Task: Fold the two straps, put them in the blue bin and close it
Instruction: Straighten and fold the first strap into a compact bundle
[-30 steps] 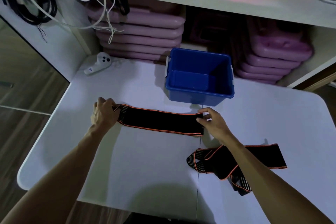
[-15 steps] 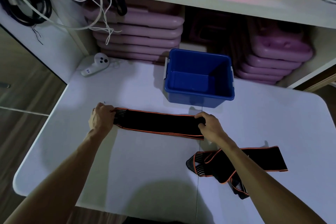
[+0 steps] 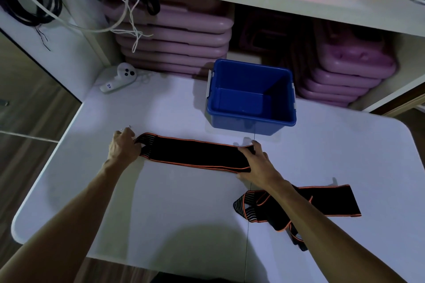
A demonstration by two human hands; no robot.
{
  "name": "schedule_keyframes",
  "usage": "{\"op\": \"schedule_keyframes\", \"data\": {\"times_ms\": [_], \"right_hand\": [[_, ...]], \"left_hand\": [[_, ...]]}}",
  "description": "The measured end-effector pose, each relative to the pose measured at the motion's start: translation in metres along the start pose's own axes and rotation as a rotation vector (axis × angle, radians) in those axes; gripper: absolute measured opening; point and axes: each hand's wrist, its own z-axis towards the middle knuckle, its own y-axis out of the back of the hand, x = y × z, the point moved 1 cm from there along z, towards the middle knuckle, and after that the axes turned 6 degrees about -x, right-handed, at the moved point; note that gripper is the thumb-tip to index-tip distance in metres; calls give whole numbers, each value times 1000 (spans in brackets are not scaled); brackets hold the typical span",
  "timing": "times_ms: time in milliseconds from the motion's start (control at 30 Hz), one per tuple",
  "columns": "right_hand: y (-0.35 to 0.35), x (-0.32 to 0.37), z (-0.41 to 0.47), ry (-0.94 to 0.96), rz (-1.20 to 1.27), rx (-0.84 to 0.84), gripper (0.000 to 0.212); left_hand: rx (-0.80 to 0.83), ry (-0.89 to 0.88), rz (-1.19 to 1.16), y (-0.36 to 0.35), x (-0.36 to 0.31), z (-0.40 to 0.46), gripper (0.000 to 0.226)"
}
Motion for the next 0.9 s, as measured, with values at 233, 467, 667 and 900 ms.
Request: {"op": "schedule_keyframes", "data": {"times_ms": [233, 467, 667, 900], "right_hand": [[-1, -4, -2, 143, -228, -25, 74], [-13, 5, -7, 278, -226, -3, 62], [-21, 13, -18, 333, -231, -5, 55], [-31, 24, -29, 326, -162, 26, 75]], "left_hand": [[-97, 26, -112, 7, 15, 6, 18], [-103, 100, -210, -1, 20, 11, 14], [-203, 177, -264, 10, 30, 23, 20], [-192, 275, -418, 10, 32, 17, 47]]}}
